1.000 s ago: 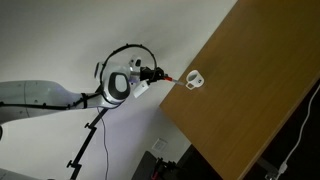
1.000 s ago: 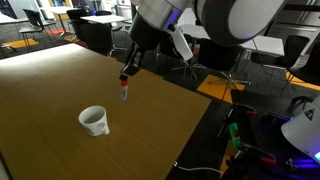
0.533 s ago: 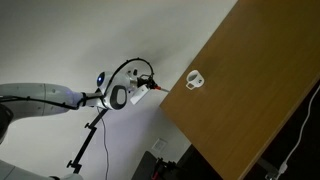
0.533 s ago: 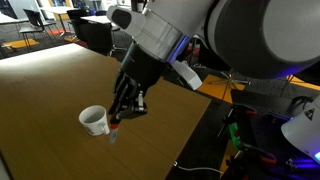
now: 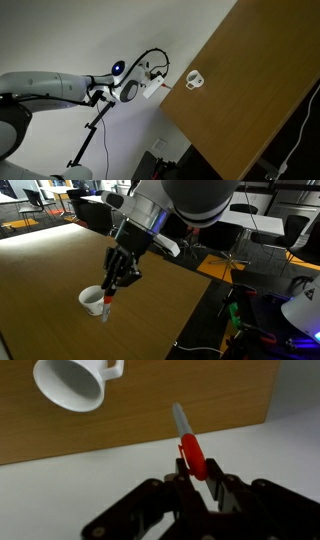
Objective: Take the marker from the white cup and put it on the table
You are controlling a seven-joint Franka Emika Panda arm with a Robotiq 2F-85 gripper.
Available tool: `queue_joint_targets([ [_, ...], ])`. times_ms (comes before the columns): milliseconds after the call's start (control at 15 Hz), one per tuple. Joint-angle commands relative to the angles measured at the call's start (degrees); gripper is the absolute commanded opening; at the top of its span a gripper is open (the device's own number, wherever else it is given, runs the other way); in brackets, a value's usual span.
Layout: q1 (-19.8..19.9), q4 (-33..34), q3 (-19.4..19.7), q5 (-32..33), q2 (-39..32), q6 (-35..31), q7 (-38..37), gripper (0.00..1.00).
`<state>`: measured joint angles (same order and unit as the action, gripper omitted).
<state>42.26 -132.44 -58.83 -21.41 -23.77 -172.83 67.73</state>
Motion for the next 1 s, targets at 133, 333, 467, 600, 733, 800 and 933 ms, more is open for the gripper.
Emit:
queue_joint_targets([
  [133,18.0,-1.2,-8.6,1.8,-4.4,12.3,11.3,0.06],
  [333,21.4,-1.3,-8.2,1.5,-4.3,17.3,13.3,0.06],
  [467,21.3,-1.3,-6.3,1.3,-3.6,19.7,12.9,0.06],
  [600,20.6,-1.3,-4.5,1.0,-3.8,20.6,13.1,0.06],
  [733,19.8,-1.3,-2.7,0.8,-4.8,20.0,13.8,0.06],
  [800,19.3,-1.2,-1.7,0.7,-5.2,19.7,14.0,0.06],
  [933,18.3,-1.1,0.0,0.3,-6.2,19.1,14.5,0.06],
])
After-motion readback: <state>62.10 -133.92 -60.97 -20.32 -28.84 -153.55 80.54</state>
